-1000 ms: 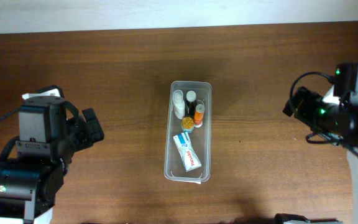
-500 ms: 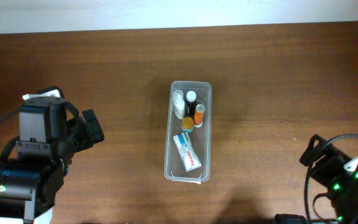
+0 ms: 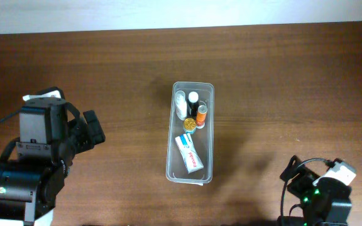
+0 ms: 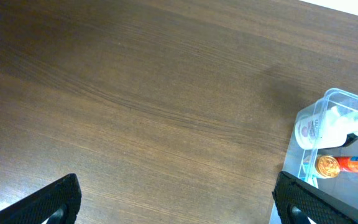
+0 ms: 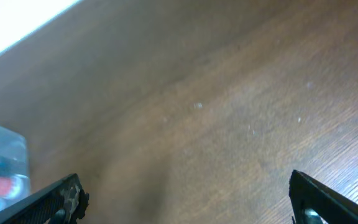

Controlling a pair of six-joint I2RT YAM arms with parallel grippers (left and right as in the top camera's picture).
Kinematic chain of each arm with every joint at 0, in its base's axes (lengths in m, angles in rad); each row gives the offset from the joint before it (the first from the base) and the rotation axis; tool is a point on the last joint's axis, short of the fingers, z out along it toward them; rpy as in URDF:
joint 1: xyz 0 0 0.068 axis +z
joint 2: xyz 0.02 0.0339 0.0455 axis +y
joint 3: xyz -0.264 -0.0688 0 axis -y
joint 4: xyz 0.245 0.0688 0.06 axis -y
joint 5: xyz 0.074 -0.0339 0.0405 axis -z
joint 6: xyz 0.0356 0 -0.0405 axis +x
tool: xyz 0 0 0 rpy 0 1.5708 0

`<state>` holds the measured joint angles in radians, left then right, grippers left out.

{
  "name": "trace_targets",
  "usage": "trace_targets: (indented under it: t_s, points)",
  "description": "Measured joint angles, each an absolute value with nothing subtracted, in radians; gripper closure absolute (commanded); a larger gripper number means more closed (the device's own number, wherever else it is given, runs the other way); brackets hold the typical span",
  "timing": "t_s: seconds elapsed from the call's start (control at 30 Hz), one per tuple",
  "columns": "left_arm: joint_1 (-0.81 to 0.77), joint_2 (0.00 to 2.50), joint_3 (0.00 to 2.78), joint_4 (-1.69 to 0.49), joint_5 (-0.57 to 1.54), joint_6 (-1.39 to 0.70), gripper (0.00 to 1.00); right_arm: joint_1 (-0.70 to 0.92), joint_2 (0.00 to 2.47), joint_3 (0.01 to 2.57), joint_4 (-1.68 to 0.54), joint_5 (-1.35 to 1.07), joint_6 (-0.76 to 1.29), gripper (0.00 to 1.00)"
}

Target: Pack container

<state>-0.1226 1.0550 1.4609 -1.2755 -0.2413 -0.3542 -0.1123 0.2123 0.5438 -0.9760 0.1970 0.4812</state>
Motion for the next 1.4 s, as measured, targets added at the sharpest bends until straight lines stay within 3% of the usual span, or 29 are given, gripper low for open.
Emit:
trace_targets:
  t_s: [0.4, 0.77, 0.87, 1.07, 1.4]
  points:
    - [-0.123, 1.055, 1.461, -1.275, -0.241, -0.354, 0.01, -0.109, 0.039, 0.31, -0.957, 0.144, 0.43, 0.02]
    - [-0.123, 1.055, 1.461, -1.275, -0.241, -0.354, 0.01, -0.109, 0.015, 0.29, -0.935, 0.141, 0.419, 0.02]
    - [-0.123, 1.055, 1.461, -1.275, -0.241, -0.354, 0.01, -0.109, 0.016, 0.286, -0.84, 0.141, 0.412, 0.02]
    - [-0.123, 1.055, 1.461, -1.275, -0.241, -0.354, 0.01, -0.109, 0.015, 0.284, -0.583, 0.067, 0.241, 0.02]
    - [-0.123, 1.055, 1.461, -1.275, -0.241, -0.354, 0.01, -0.109, 0.014, 0.22, -0.605, -0.093, 0.016, 0.02]
